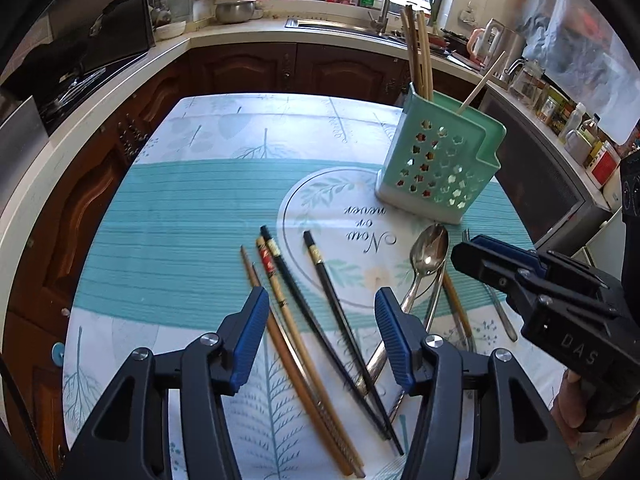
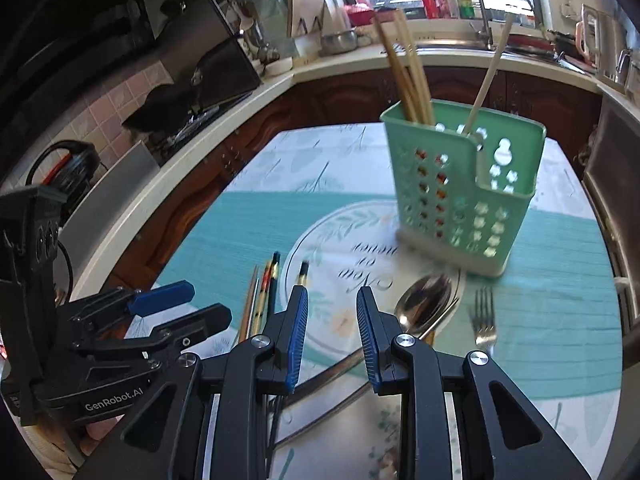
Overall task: Organize utensils
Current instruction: 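Grasp a black gold-banded chopstick with the right tool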
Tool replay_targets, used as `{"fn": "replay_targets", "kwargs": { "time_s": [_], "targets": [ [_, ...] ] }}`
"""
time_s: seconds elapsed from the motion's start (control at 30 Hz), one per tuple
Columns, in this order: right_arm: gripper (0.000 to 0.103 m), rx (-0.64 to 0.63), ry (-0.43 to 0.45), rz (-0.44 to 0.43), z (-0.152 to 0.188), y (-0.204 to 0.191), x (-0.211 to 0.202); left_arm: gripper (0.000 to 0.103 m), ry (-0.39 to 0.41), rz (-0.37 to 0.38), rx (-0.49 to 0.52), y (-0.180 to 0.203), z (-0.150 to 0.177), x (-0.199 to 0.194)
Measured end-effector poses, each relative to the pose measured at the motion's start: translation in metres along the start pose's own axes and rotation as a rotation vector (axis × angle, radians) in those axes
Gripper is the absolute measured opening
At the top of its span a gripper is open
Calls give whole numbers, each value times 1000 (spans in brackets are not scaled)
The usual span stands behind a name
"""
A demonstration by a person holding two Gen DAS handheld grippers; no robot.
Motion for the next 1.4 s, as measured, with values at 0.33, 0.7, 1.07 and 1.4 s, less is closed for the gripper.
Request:
{"fn": "replay_targets", "kwargs": {
  "time_s": [0.33,0.7,1.07,1.4],
  "targets": [
    [26,-26,-22,36,17,-40,-8,61,-1,-20,14,-17,19,-15],
    [26,-62,-90,51,28,-71,-4,67,-55,-50,-3,-48,43,-9],
    [26,-50,-224,34,32,-69,28,68,-138,-11,-52,-77,54,11],
    [26,25,-338,-27,24,-58,78,67,-174,19,-57,-88,50,22]
  ]
}}
Point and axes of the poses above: each gripper's, at about its wrist camera, not at the fingertips, and x roughly the way its jaws point, y to its right, z to its underside, the point moved 3 cm from there along x, roughly the way its jaws point, and after that the axes turned 3 degrees about y, right-handed, at the moved point
